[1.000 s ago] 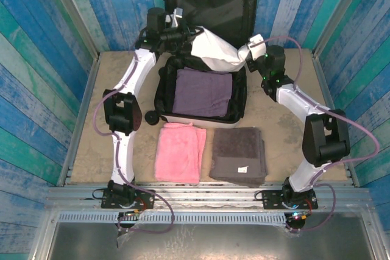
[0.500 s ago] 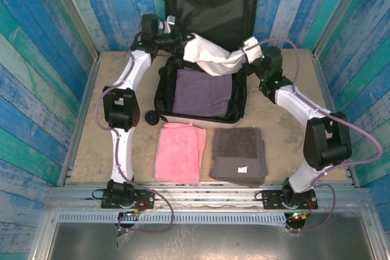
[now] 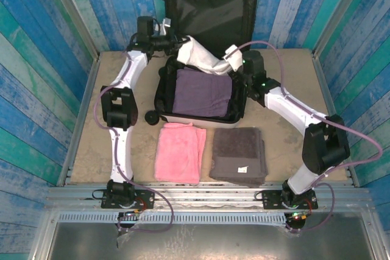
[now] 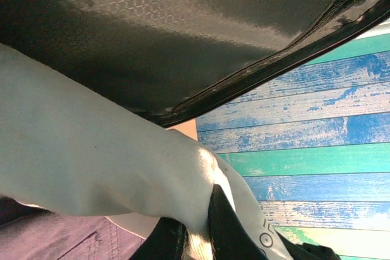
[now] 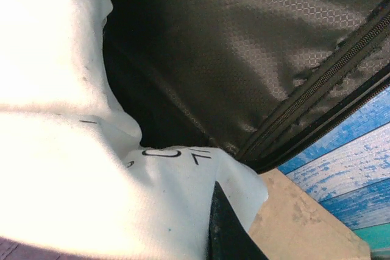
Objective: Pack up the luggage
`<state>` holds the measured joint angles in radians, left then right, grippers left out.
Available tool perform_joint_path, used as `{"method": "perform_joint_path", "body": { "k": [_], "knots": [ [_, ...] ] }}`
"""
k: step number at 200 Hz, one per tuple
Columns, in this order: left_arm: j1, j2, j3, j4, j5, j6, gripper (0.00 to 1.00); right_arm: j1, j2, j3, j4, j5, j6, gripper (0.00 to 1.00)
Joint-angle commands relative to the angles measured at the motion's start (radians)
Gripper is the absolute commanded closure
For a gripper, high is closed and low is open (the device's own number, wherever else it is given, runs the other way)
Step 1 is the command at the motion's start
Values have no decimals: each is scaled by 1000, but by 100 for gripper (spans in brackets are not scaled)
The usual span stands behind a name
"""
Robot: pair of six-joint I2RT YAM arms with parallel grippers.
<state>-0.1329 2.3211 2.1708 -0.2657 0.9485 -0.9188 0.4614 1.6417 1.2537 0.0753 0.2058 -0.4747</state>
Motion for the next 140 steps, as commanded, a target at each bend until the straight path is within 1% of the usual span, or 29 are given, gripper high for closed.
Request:
{"method": "perform_joint_path", "body": {
  "k": [1, 35, 60, 76, 93, 115, 140],
  "knots": [
    [13, 30, -7, 8, 40, 38, 100, 24, -50, 30, -63, 50, -8, 100],
    [18, 72, 69, 21, 74, 24, 100, 46, -74, 4, -65, 52, 19, 100],
    [18, 83, 97, 78, 92, 12, 100, 55, -90, -15, -63, 59, 31, 100],
    [18, 101, 136, 64, 102, 33, 100, 55, -94, -24, -59, 62, 41, 100],
    [18, 109, 133, 66, 114, 34, 100, 57, -94, -29, -59, 72, 49, 100],
    [18, 98, 104, 33, 124, 81, 100, 59, -100, -37, -59, 77, 63, 100],
    [19, 63, 69, -67, 104, 183, 100, 71, -116, -52, -65, 67, 82, 100]
  ]
}}
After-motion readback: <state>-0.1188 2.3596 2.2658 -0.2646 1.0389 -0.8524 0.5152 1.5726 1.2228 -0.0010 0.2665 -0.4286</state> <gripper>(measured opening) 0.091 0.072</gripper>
